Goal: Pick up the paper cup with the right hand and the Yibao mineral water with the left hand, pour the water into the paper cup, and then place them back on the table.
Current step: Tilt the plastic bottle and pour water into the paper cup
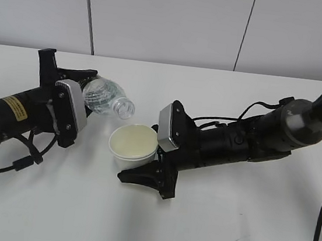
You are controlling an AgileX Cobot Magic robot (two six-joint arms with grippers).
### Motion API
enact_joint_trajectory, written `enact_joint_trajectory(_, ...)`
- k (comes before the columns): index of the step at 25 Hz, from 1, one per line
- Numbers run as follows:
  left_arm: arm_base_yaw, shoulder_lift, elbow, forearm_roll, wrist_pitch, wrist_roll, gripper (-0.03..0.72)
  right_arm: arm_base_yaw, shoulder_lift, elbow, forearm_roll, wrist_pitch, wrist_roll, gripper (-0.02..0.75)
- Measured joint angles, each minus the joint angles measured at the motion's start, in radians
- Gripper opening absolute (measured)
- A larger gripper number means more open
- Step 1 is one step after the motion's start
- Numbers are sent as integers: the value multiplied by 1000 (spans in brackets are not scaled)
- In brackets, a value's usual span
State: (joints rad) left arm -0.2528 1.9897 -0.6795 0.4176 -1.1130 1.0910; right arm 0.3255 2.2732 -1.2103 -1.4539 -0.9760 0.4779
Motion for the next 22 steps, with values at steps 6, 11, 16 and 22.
enact_joint_trajectory(6,0,0,-3,0,0,96,389,0,2,0,1,20,2,492)
enact_joint_trajectory(11,0,0,-5,0,0,140,388,0,2,0,22,26,7,492)
enact_joint_trajectory(16,0,0,-5,0,0,222,375,0,2,0,23,26,15,492)
enact_joint_trajectory(22,0,0,-5,-10,0,280,370,0,4,0,-7,24,28,492)
